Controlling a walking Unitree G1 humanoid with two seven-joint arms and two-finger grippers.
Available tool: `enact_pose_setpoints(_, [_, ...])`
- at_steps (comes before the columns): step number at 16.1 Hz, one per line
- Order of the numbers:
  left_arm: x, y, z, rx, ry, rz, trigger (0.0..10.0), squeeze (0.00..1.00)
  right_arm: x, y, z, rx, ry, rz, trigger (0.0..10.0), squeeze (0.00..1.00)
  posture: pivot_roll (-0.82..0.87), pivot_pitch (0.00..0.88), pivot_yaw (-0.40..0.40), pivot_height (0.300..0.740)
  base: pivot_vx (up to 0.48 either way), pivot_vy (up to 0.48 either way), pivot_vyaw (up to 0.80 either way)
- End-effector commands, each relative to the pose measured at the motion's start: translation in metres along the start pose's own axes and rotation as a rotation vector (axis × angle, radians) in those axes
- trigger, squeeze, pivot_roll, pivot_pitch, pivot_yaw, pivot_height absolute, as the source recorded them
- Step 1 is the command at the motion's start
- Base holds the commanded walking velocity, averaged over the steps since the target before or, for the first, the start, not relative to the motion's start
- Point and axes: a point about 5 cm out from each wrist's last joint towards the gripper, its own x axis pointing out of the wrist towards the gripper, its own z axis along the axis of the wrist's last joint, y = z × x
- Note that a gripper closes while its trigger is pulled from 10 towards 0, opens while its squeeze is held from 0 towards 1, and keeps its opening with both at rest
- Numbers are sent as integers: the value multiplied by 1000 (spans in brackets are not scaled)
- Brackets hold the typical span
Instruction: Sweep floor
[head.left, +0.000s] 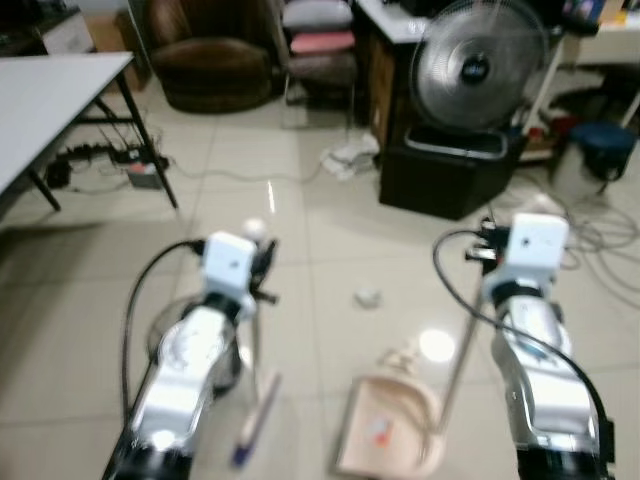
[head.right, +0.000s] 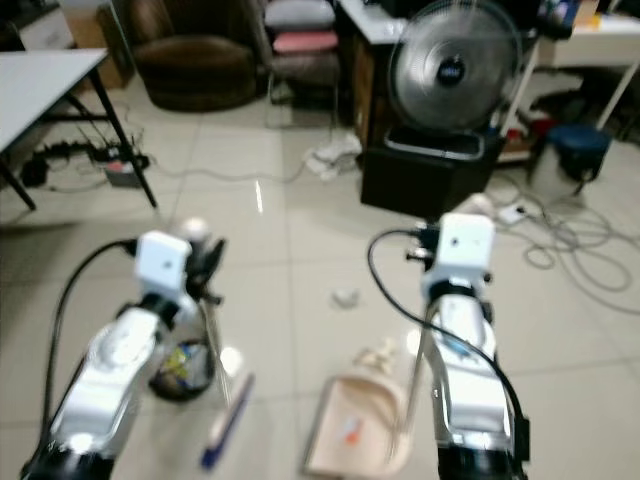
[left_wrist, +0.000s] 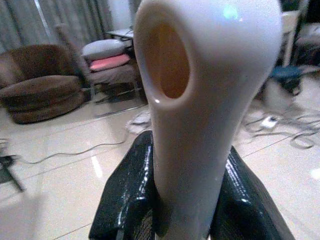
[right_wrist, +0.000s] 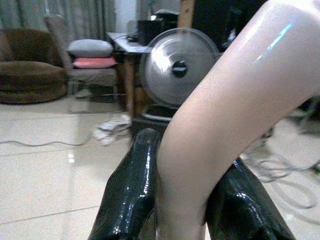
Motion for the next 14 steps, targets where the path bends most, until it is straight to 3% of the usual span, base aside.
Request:
enact_pose_setpoints(1, [1,2,5,18,-12,17,10000,0,0,3,6,-4,-43,13,10000,0,-48,0,15,740,0,-480,0])
enact_pose_setpoints(6, [2,-4,4,7,-9,11,10000,0,0,0,1,-102,-41,-7,10000,0,-71,0,29,740,0,-480,0])
enact_pose_setpoints(10, [4,-6,4,6,-5,4,10000,0,-1,-3,-1,-78,-37,-10,10000,0,-76,0,37,740,0,-480,0])
enact_pose_setpoints(14, [7,1,6,-7,11,37,10000,0,0,0,-3,-60,-26,5,10000,0,-63,0,36,740,0,-65,0])
